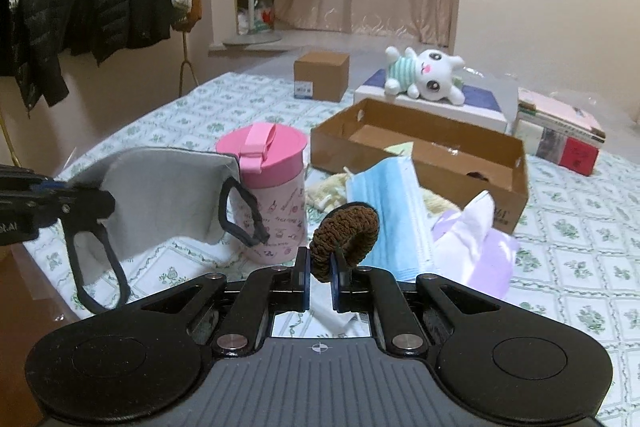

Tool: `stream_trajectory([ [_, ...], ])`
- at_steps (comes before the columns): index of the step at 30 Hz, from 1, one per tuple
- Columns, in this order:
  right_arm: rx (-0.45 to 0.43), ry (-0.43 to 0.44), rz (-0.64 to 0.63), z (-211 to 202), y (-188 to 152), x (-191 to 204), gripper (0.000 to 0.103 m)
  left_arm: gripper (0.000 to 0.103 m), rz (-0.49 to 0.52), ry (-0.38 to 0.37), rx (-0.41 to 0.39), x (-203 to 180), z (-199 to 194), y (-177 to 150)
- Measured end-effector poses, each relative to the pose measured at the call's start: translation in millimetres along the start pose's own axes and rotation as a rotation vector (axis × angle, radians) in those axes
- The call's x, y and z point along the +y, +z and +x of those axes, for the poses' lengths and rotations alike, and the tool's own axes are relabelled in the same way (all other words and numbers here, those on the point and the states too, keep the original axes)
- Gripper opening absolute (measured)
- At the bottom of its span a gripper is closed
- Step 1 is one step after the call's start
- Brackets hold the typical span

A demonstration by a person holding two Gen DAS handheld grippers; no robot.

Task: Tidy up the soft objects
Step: 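Lift the grey mask with the left gripper while the right gripper grasps the brown scrunchie, then carry both items into the cardboard box and open both grippers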

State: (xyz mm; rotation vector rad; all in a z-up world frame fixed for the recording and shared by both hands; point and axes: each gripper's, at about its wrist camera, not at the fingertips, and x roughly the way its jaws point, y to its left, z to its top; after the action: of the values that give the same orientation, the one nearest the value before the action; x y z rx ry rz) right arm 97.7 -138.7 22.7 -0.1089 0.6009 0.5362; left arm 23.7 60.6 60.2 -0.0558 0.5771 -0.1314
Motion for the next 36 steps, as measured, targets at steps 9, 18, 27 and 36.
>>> stream_trajectory([
  [9,-0.035,-0.034,0.017,-31,-1,-10,0.010,0.007,0.032,-0.062,0.001,-28,3,8],
  [18,-0.051,-0.087,0.055,-54,-7,-29,0.010,0.007,0.078,-0.133,0.002,-56,12,17],
  [27,-0.071,-0.112,0.066,-58,5,-51,0.010,0.007,0.139,-0.193,-0.014,-75,30,46],
  [36,-0.083,-0.110,0.039,-27,39,-84,0.010,0.007,0.186,-0.200,-0.021,-69,75,109],
])
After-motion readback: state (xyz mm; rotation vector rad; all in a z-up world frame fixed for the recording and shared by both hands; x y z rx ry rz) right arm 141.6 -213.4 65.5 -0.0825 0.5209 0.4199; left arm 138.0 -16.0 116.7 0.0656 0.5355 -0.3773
